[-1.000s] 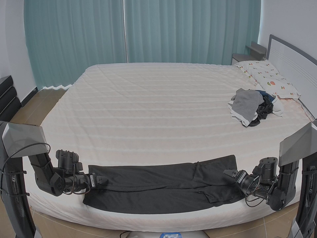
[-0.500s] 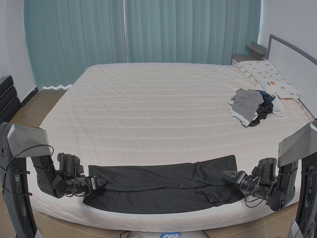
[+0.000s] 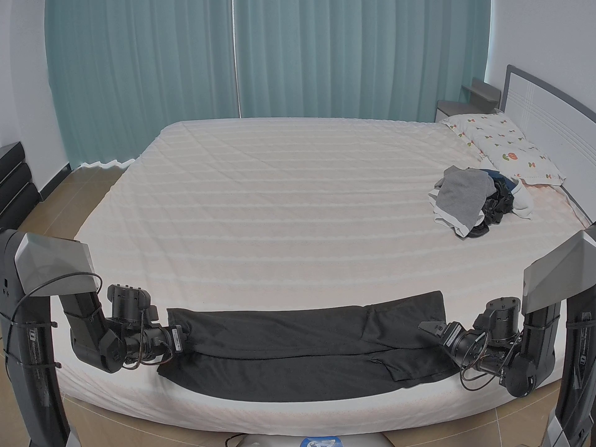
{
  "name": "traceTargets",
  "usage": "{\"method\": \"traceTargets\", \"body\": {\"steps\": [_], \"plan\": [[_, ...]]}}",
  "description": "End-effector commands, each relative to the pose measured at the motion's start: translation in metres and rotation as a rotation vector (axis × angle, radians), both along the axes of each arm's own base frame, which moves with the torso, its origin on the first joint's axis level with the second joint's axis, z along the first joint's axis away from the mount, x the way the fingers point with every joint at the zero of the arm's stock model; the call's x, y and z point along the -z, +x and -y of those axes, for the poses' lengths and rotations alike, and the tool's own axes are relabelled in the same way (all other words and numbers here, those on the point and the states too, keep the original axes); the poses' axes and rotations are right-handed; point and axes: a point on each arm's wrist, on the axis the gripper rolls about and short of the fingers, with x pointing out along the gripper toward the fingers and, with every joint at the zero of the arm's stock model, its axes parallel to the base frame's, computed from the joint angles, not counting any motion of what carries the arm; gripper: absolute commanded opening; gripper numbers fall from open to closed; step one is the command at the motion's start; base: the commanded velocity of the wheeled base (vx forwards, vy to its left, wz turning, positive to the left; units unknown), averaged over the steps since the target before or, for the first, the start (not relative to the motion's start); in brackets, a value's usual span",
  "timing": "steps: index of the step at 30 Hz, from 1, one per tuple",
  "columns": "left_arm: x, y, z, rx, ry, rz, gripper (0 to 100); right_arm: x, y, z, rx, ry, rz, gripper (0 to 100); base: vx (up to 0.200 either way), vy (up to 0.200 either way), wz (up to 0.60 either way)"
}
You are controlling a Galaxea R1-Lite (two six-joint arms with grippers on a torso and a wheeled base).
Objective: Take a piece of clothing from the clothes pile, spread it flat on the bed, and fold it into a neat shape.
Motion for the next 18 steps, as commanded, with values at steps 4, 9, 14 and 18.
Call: {"method": "traceTargets", "body": {"steps": [4, 9, 14, 18], "plan": [[-0.0028, 0.0011, -0.0003, -0.006, -0.001, 0.02, 0, -0.0001, -0.0014, 0.0001, 0.0, -0.001, 0.0, 100, 0.0, 0.0, 0.0], [-0.0029, 0.0013, -0.0007, -0.009, -0.002, 0.022, 0, -0.0001, -0.0014, 0.0001, 0.0, -0.001, 0.0, 100, 0.0, 0.0, 0.0], [-0.003, 0.0018, -0.0017, -0.013, -0.001, 0.023, 0, -0.0006, -0.0009, 0.0001, 0.001, -0.001, 0.003, 100, 0.0, 0.0, 0.0], [-0.0032, 0.0033, -0.0021, -0.014, -0.001, 0.028, 0, -0.0022, -0.0006, 0.0009, 0.006, 0.0, 0.009, 100, 0.0, 0.0, 0.0]]}}
